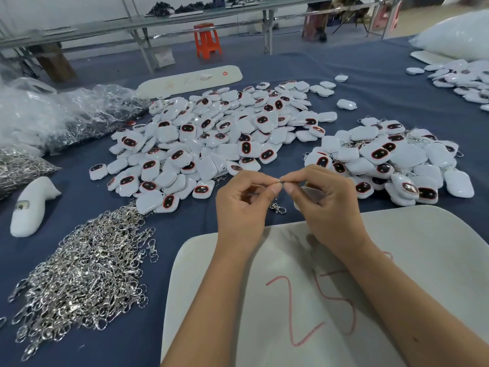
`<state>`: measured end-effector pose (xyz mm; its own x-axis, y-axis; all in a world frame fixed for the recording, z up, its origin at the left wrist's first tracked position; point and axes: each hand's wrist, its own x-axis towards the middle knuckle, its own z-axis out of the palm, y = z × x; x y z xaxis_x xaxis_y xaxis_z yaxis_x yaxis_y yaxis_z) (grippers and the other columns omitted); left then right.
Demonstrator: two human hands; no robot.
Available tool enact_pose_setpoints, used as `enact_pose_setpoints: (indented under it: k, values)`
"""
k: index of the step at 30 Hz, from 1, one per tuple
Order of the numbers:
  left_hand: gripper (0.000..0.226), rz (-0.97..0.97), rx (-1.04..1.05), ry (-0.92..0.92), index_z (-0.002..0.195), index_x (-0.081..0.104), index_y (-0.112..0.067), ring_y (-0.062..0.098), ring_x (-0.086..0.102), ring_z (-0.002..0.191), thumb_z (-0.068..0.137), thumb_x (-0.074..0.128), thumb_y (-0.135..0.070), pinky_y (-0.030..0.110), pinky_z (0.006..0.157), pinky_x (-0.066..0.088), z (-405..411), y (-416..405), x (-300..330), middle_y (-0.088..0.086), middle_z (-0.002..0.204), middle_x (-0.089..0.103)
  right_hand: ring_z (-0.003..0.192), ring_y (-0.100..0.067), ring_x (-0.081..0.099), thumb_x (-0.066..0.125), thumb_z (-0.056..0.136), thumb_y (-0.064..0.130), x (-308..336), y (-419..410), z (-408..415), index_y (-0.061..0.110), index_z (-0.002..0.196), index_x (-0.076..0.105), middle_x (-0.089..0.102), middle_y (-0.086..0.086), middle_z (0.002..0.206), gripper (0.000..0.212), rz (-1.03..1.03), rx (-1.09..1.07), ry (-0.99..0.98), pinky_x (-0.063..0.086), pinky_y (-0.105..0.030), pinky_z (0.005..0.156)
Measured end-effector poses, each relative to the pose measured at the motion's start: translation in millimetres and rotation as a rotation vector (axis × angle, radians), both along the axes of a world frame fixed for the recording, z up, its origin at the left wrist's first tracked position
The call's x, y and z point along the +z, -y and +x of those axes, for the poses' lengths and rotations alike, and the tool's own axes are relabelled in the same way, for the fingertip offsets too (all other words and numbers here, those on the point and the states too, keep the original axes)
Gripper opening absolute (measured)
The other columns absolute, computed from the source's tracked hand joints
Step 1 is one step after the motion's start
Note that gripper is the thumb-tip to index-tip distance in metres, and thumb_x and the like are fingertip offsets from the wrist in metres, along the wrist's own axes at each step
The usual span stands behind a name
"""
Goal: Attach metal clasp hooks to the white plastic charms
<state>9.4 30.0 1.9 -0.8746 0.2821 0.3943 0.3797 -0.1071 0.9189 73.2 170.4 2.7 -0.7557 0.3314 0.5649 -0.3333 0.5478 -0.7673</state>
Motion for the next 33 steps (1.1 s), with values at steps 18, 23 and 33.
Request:
enact_pose_setpoints:
  k: [18, 23, 33]
  values:
    - [0.012, -0.165, -0.124, -0.029, 0.089, 0.07, -0.01, 0.025, 0.066, 0.074, 0.096, 0.063, -0.004, 0.037, 0.073, 0.054, -1.2, 6.5, 0.6, 0.006, 0.081, 0.07, 0.077, -0.016, 0.061, 0.07, 0.095, -0.003, -5.0, -4.9, -1.6, 0.007, 0.093, 0.076, 0.069, 0.007, 0.085, 0.013, 0.029, 0.072, 0.063, 0.048, -0.027, 0.071]
    - [0.018, -0.203, -0.146, -0.03, 0.087, 0.068, -0.016, 0.011, 0.066, 0.07, 0.098, 0.057, -0.008, 0.024, 0.072, 0.053, -1.0, 6.2, -0.9, -0.007, 0.076, 0.069, 0.075, -0.018, 0.061, 0.071, 0.094, -0.003, -6.9, -5.4, -2.8, 0.01, 0.09, 0.075, 0.07, 0.006, 0.084, 0.014, 0.026, 0.078, 0.075, 0.049, -0.031, 0.067]
    - [0.02, -0.177, -0.042, -0.078, 0.088, 0.069, -0.016, 0.007, 0.063, 0.066, 0.098, 0.058, -0.002, 0.02, 0.067, 0.05, 4.9, -5.2, -3.6, -0.006, 0.072, 0.067, 0.056, -0.016, 0.045, 0.066, 0.098, -0.002, -9.1, -6.7, -2.9, 0.008, 0.089, 0.071, 0.064, 0.006, 0.072, 0.014, -0.236, 0.153, 0.128, 0.037, -0.022, 0.056]
